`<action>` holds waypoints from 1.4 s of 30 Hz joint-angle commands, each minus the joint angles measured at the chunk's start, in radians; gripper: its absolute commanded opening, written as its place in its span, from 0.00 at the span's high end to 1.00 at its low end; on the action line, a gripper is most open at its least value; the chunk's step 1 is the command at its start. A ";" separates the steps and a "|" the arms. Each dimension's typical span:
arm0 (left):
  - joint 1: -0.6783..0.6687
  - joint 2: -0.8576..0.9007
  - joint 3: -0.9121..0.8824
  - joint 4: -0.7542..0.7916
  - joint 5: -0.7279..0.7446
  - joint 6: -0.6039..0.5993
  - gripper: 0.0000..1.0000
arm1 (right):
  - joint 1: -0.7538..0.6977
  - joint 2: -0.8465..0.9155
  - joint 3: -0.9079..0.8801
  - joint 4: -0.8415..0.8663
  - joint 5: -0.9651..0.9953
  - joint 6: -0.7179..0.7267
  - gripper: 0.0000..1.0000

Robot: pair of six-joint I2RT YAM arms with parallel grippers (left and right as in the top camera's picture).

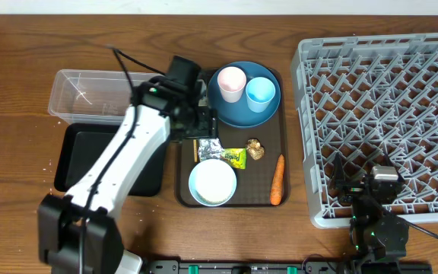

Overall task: Sort waste into correct bins and load items into the dishwasher rack
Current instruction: 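Reach the left gripper to the foil-and-green snack wrapper and grasp it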

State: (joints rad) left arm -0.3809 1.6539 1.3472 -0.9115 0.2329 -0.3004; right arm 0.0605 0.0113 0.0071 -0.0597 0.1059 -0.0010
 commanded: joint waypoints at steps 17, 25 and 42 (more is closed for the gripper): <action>-0.084 0.222 0.011 0.073 -0.174 -0.106 0.22 | -0.007 0.000 -0.002 -0.003 0.010 0.004 0.01; -0.084 0.282 0.011 0.101 -0.174 -0.106 0.22 | -0.007 0.000 -0.002 -0.003 0.010 0.004 0.01; -0.108 0.295 -0.021 0.179 -0.174 -0.106 0.22 | -0.007 0.000 -0.002 -0.003 0.010 0.004 0.01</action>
State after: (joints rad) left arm -0.4721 1.9358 1.3453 -0.7429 0.0738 -0.3965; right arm 0.0605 0.0113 0.0071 -0.0597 0.1055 -0.0010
